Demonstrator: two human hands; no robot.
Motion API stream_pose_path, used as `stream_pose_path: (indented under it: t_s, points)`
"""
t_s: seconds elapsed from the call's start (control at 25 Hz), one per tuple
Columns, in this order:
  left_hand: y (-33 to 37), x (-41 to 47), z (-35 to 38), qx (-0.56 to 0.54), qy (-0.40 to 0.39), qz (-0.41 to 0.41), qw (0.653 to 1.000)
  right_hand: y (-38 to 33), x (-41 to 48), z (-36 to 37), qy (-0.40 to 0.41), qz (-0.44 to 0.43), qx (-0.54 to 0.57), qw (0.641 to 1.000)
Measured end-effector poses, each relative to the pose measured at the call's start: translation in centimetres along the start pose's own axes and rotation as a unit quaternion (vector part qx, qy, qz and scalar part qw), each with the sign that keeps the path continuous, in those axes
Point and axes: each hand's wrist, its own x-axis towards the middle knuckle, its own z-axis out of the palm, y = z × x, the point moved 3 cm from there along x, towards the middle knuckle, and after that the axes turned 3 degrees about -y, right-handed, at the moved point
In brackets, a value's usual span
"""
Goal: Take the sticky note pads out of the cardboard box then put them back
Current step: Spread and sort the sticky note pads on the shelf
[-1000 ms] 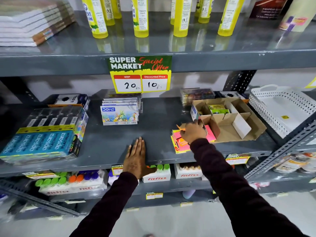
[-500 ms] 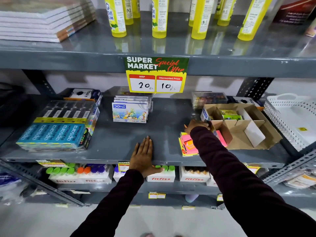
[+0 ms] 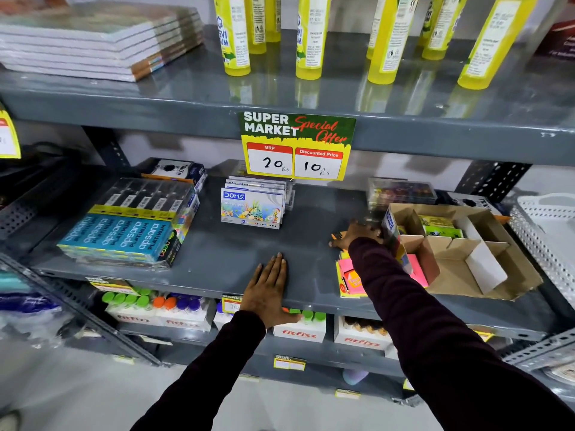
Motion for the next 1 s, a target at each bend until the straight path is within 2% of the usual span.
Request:
stream_pose_path:
  t_s: [0.28,0.48,0.64,0.8,1.0]
  points:
    - [0.0,0.1,0.2,0.010,0.000,-0.004,1.000,-4.5,-0.3,0.7,0.030,-0.117,0.055,0.991]
    - [-0.1,0.2,0.4,0.015,-0.004,-0.002,1.000,-6.0,-0.9,3.7,0.063,-0.071,0.011,0.995]
    - [0.0,0.1,0.3,0.007,0.003,-0.002,1.000,-5.0,-1.3,2.1,0.058,-0.044,-0.004,0.997]
    - [-0.2,0.1,0.4,0.001,0.008,0.000,1.000,-1.5,-3.5,-0.9,0.080,-0.093,0.002,0.992]
    - [-0.1,0.0,0.5,0.004,0.004,-0.008,1.000,4.4,-9.3,0.8,0.022,-0.084,-0.033,0.996]
